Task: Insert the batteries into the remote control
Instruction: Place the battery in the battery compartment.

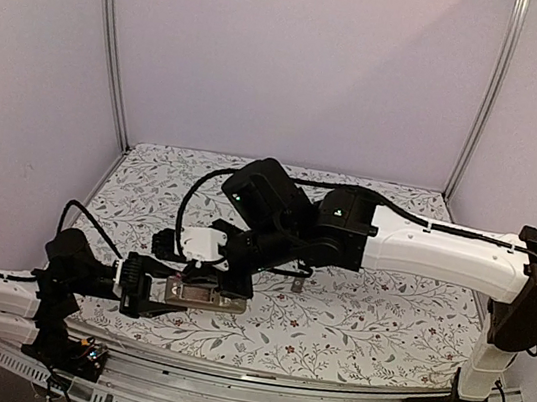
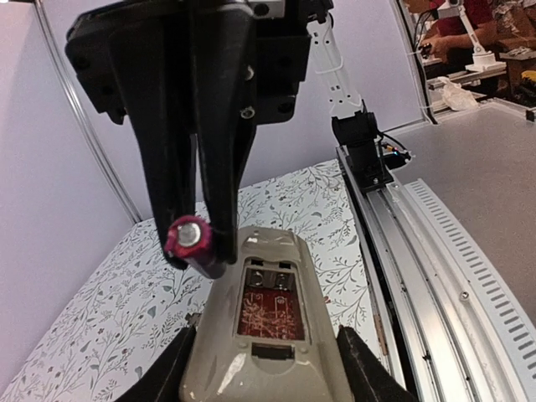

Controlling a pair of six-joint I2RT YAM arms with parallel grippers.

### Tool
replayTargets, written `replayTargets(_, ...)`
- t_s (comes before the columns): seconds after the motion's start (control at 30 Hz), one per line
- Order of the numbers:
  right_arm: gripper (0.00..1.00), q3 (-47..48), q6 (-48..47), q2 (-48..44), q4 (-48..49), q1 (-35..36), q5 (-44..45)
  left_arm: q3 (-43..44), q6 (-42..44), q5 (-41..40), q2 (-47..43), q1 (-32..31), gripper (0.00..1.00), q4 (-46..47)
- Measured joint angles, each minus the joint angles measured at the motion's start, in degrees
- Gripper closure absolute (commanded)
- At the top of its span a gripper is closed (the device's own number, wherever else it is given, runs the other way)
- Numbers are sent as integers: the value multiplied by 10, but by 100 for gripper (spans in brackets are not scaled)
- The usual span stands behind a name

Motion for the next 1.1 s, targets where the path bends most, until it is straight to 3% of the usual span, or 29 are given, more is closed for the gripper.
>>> replayTargets(0.27, 100, 0, -11, 2, -2, 0, 37, 0, -1, 0, 7, 0, 100, -4)
replayTargets(0.57, 100, -2, -12, 2, 2, 0, -9, 0, -17, -49, 19, 1, 100, 2)
replayTargets(1.1, 100, -42, -11, 2, 26, -3, 35, 0, -5, -33, 19, 2, 100, 5)
